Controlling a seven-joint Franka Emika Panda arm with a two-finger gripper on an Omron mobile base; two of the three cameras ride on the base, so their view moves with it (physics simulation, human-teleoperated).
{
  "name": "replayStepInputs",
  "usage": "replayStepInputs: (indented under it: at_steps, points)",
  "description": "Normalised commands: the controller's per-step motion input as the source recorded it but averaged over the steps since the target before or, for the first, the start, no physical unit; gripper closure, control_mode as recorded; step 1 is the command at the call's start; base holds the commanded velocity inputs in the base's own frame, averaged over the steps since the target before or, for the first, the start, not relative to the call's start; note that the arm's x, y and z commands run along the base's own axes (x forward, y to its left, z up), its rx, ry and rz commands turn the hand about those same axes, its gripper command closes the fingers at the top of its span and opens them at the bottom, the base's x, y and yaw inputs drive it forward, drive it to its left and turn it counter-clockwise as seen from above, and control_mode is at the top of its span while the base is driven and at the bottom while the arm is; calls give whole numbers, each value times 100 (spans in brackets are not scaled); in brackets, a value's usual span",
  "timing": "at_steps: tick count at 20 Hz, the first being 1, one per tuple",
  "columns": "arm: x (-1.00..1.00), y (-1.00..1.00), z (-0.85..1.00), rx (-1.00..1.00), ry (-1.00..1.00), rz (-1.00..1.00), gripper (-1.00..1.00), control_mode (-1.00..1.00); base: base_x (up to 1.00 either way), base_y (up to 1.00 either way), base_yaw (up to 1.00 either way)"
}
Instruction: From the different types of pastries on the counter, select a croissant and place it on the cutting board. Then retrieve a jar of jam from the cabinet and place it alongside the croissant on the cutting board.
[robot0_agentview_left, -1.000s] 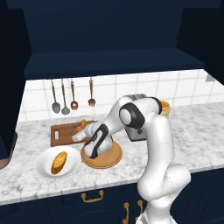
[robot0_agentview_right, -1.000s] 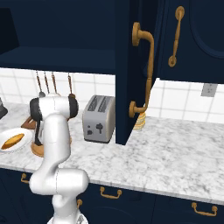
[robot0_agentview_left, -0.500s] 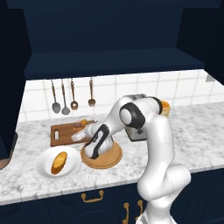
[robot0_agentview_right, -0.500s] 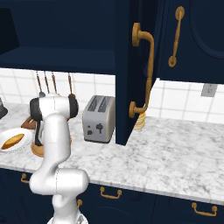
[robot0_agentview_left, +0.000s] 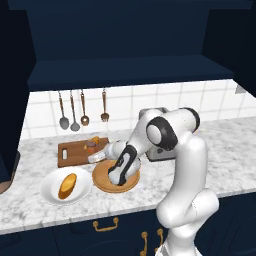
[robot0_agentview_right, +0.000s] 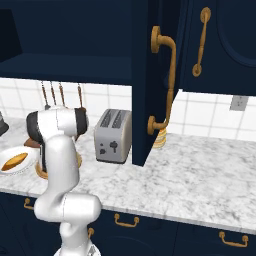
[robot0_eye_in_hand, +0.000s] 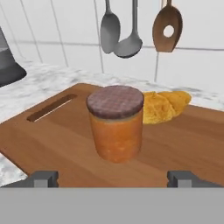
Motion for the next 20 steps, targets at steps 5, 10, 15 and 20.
replayStepInputs:
  at_steps: [5,10,15,20]
  points:
    - [-94,-60,48,20,-12,-8,-100,-100,0,0,0]
    - [-99,-58,76,20,-18,-10,-100,-100,0,0,0]
    - [-94,-63,86,25,-10,-7,-100,-100,0,0,0]
    - [-92,-61,81,22,-13,-7,-100,-100,0,0,0]
